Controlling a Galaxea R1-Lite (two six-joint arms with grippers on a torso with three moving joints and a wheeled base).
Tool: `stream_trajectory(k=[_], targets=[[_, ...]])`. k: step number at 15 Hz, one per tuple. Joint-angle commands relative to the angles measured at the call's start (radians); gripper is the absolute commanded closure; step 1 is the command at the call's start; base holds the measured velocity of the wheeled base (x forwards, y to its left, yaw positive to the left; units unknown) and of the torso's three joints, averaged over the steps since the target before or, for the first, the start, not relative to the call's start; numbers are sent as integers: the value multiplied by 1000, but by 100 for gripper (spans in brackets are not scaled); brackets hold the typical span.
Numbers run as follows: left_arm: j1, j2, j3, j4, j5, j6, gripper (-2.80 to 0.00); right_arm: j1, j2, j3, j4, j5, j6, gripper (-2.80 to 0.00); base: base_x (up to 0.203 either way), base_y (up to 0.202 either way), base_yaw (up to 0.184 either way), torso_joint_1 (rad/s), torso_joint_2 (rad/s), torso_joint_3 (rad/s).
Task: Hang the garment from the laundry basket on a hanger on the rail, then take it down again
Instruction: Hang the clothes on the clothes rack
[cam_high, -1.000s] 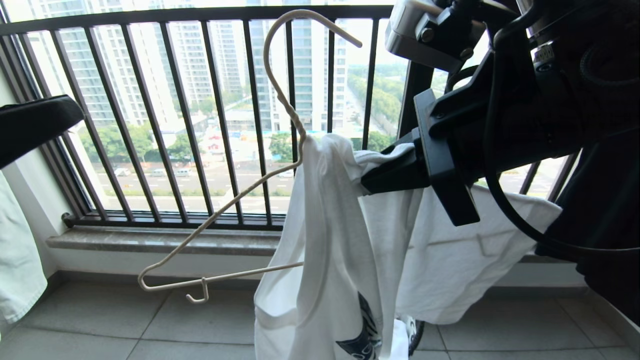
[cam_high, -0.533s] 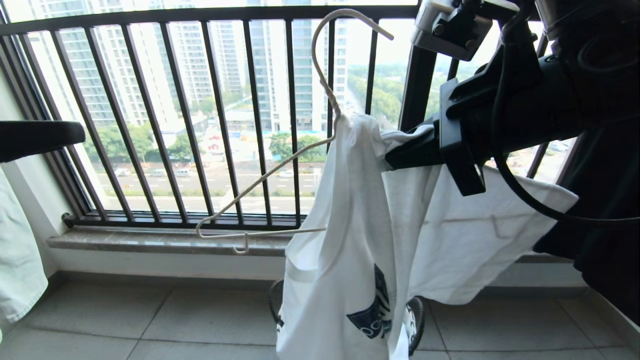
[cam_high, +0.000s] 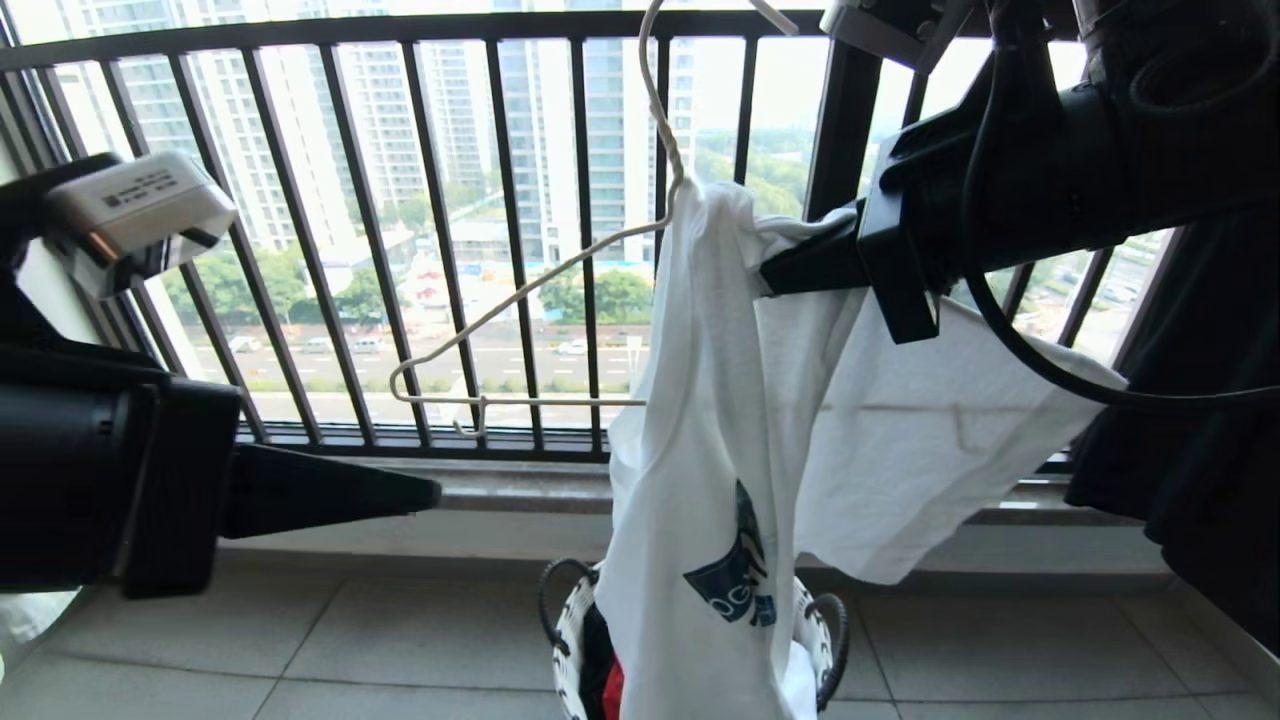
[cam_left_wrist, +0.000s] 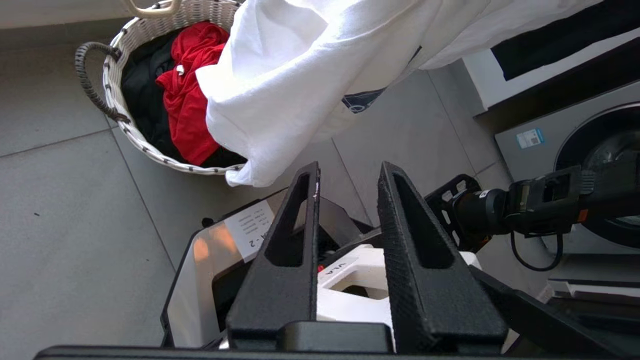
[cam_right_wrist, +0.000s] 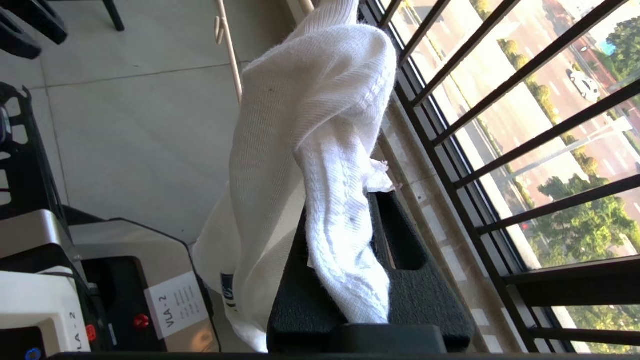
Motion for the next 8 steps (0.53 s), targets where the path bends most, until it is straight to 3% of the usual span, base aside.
stream_trajectory(k=[1, 5, 8], targets=[[-17, 78, 90, -150, -1, -21, -280, 20, -2, 1, 2, 3, 26, 0, 0, 0, 0, 0, 0, 0], [-18, 110, 156, -282, 10, -58, -280, 40, -14, 4, -1, 6, 47, 0, 0, 0, 0, 0, 0, 0], [-22, 148, 217, -407, 77, -63, -280, 41, -28, 4, -2, 6, 50, 0, 0, 0, 0, 0, 0, 0]])
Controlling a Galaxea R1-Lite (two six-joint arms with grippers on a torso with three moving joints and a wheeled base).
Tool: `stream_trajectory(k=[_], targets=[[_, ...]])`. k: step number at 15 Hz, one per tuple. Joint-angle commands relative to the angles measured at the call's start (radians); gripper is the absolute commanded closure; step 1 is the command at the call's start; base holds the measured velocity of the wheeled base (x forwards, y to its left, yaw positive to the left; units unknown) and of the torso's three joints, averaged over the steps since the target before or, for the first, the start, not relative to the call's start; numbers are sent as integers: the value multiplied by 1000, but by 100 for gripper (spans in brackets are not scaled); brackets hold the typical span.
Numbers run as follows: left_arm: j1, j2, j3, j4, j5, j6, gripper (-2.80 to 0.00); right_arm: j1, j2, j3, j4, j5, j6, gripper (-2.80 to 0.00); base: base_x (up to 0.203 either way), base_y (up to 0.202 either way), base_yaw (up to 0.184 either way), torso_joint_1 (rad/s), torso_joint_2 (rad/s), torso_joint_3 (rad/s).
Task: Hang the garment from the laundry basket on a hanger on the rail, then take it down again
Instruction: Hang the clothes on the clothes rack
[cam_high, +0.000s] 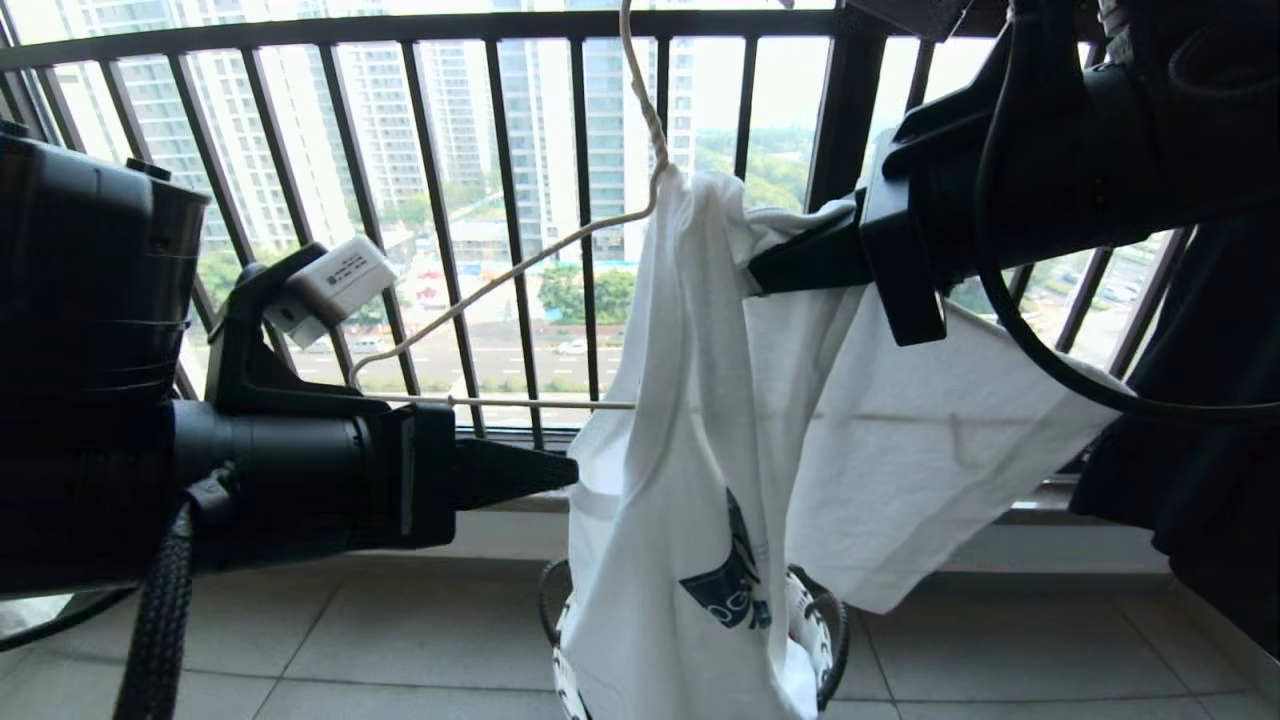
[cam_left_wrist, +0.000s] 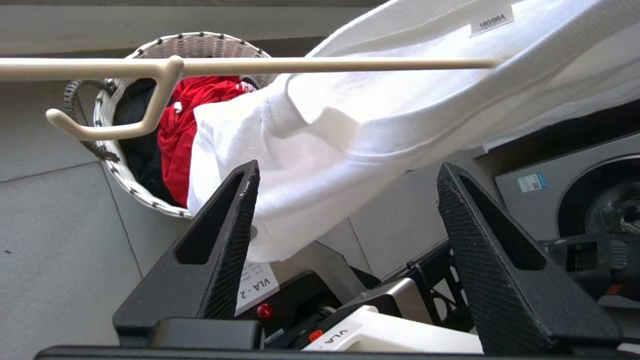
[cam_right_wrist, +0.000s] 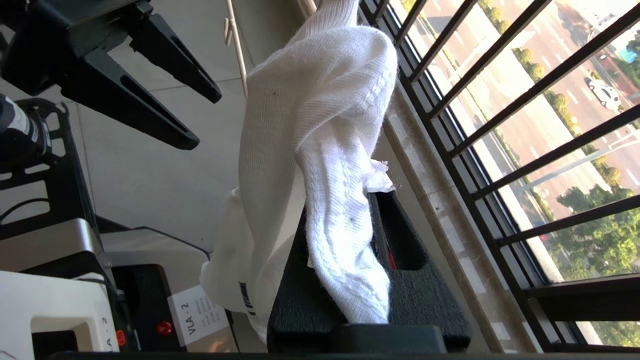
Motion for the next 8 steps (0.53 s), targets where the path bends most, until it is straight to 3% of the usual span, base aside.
stream_trajectory(k=[1, 5, 8], targets=[[-12, 52, 36, -57, 57, -2, -280, 2, -14, 0, 3, 2, -2, 0, 0, 0, 0, 0, 0, 0], [-29, 111, 51, -95, 155, -2, -280, 24, -35, 0, 4, 2, -1, 0, 0, 0, 0, 0, 0, 0], [-36, 141, 92, -219, 229, 0, -280, 62, -52, 1, 6, 2, -2, 0, 0, 0, 0, 0, 0, 0]])
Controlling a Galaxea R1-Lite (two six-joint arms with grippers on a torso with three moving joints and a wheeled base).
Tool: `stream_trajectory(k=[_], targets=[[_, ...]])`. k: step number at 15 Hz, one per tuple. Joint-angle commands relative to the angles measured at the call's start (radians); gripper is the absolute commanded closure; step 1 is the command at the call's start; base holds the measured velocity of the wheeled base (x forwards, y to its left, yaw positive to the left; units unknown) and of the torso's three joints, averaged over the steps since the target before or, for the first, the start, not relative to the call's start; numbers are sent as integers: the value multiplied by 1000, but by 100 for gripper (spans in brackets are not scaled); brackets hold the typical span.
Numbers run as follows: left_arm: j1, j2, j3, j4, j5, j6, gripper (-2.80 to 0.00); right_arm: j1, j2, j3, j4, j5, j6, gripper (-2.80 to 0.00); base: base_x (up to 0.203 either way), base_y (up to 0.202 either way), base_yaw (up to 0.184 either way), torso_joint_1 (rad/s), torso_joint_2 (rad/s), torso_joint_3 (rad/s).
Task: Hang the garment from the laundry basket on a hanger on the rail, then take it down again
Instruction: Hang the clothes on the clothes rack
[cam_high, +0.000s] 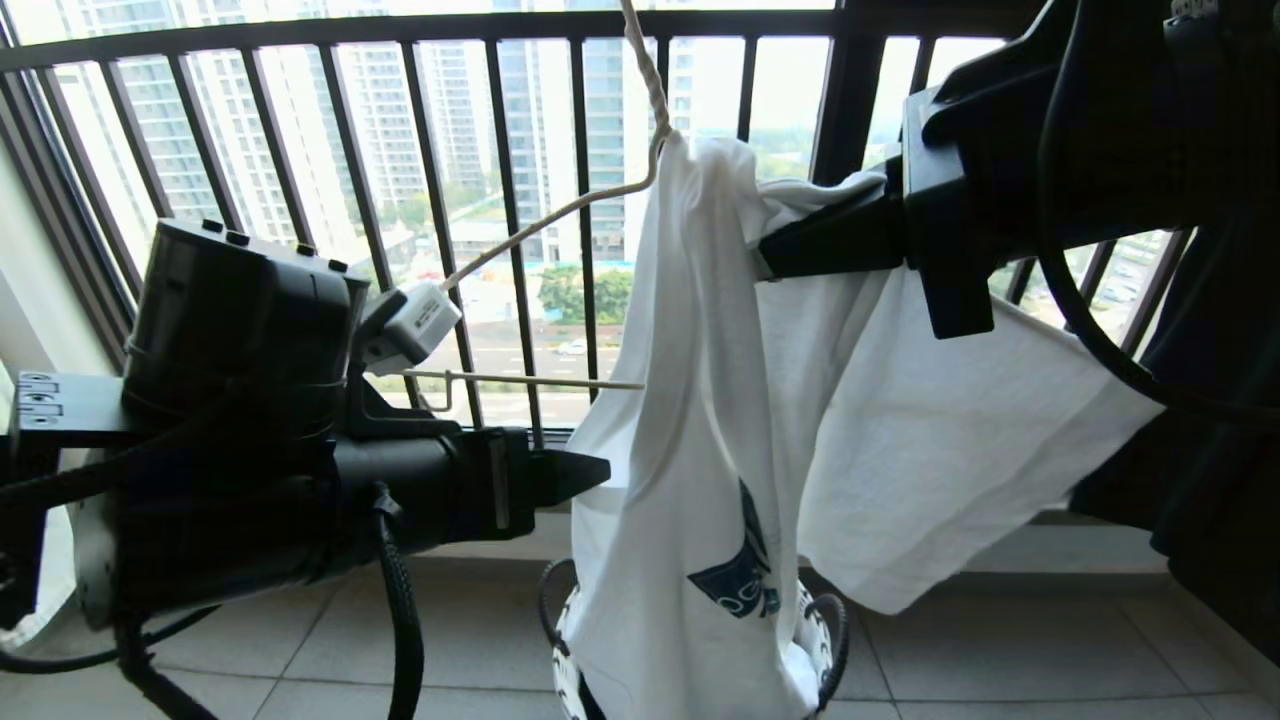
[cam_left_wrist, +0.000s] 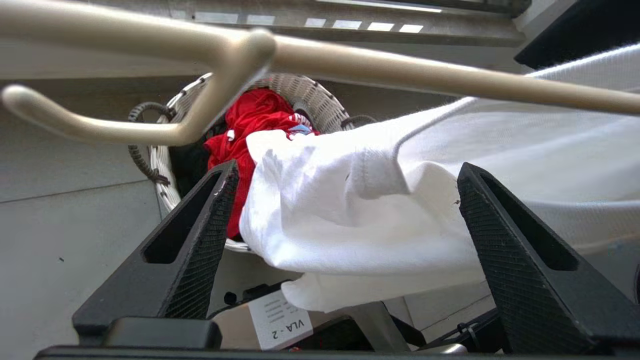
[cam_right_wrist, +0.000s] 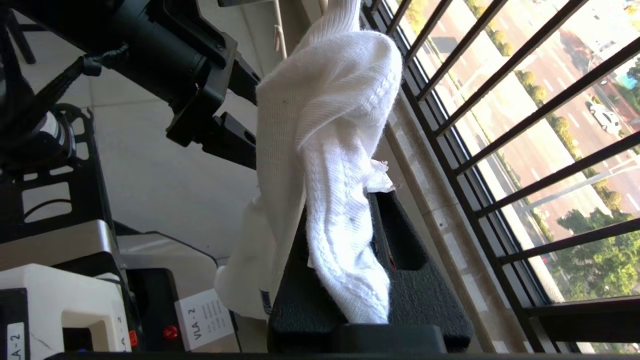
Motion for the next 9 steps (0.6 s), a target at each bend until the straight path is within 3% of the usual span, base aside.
stream_trajectory(k=[1, 9], targets=[[-7, 43, 20, -67, 65, -3, -280, 27, -14, 0, 3, 1, -3, 0, 0, 0, 0, 0, 0, 0], [-10, 55, 29, -72, 110, 12, -280, 36, -13, -1, 0, -28, -7, 0, 0, 0, 0, 0, 0, 0]])
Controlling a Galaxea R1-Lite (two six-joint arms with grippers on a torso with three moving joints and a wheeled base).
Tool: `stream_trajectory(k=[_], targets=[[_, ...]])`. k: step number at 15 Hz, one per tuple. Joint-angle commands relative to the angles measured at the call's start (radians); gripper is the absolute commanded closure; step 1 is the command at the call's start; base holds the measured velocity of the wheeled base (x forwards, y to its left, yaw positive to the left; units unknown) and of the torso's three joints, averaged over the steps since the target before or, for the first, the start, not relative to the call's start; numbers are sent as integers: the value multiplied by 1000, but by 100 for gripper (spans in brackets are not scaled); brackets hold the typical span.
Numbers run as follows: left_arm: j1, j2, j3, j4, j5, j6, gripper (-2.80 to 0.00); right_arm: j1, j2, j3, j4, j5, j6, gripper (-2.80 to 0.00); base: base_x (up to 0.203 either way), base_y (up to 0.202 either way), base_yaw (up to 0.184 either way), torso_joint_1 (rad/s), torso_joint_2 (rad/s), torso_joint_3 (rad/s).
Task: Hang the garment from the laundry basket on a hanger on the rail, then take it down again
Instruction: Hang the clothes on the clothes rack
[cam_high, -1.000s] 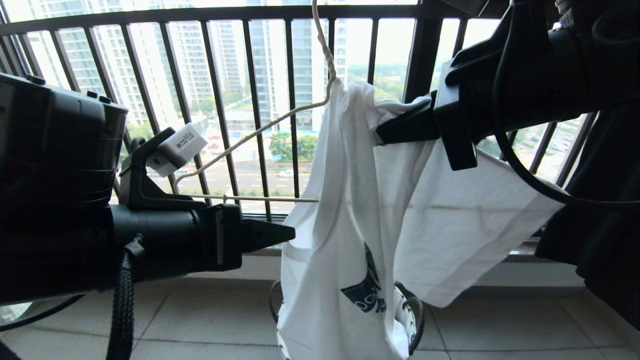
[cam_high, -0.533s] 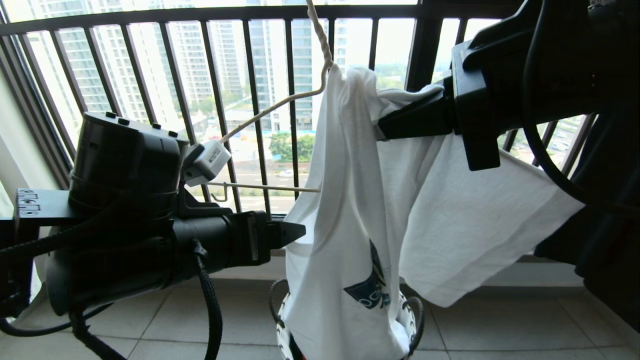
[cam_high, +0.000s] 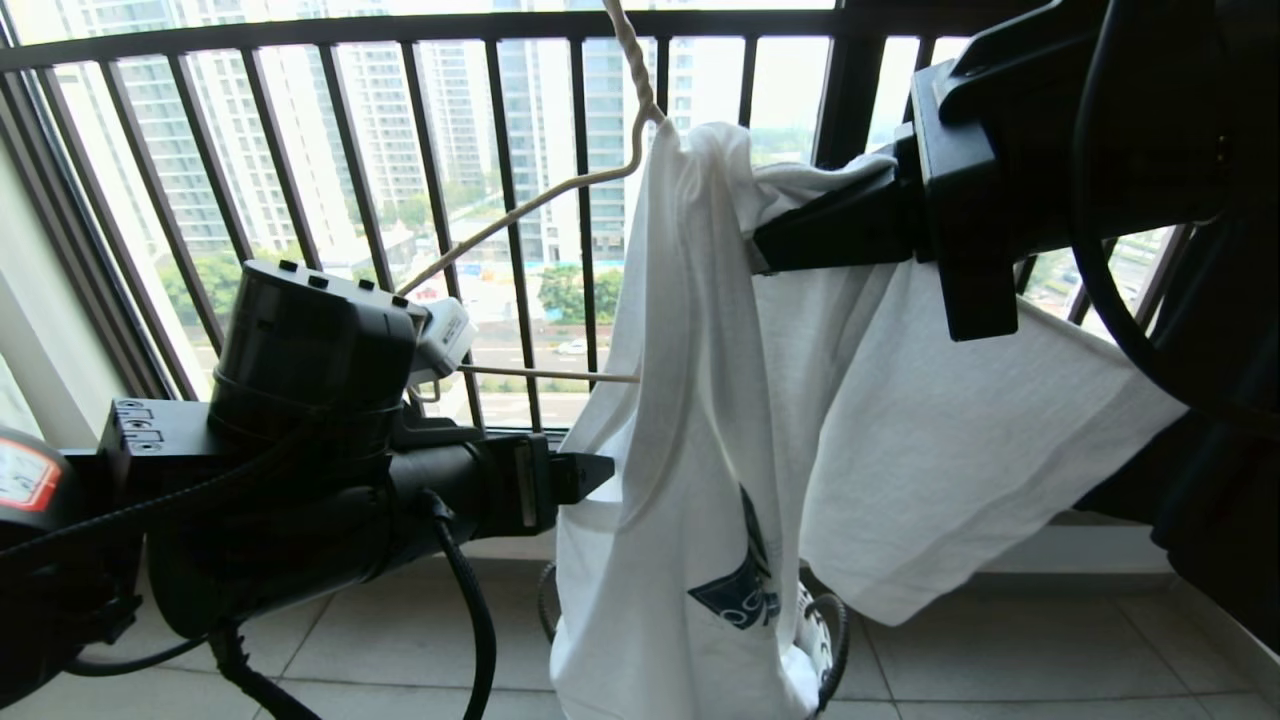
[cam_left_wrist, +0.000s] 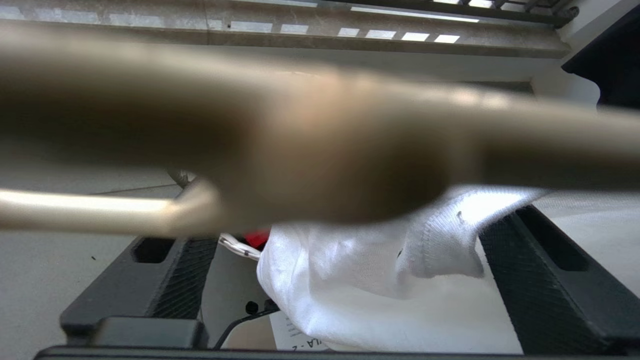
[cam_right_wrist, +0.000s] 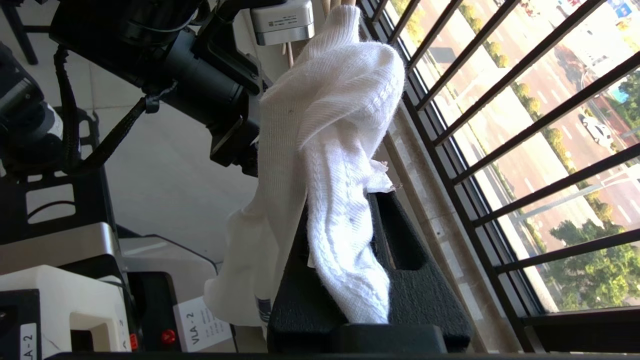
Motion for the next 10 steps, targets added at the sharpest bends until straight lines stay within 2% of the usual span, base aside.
stream_trajectory(k=[1, 4, 8, 10], targets=[[1, -5, -1, 4, 4, 4, 0, -6, 4, 1, 6, -5, -3, 0, 0, 0, 0, 0, 0, 0], [1, -28, -4, 6, 48, 32, 0, -34, 13, 1, 5, -6, -5, 0, 0, 0, 0, 0, 0, 0], [-1, -78, -4, 31, 48, 77, 0, -115, 35, 0, -7, -6, -7, 0, 0, 0, 0, 0, 0, 0], [-1, -64, -7, 47, 47, 76, 0, -149, 43, 0, -38, -5, -6, 0, 0, 0, 0, 0, 0, 0]])
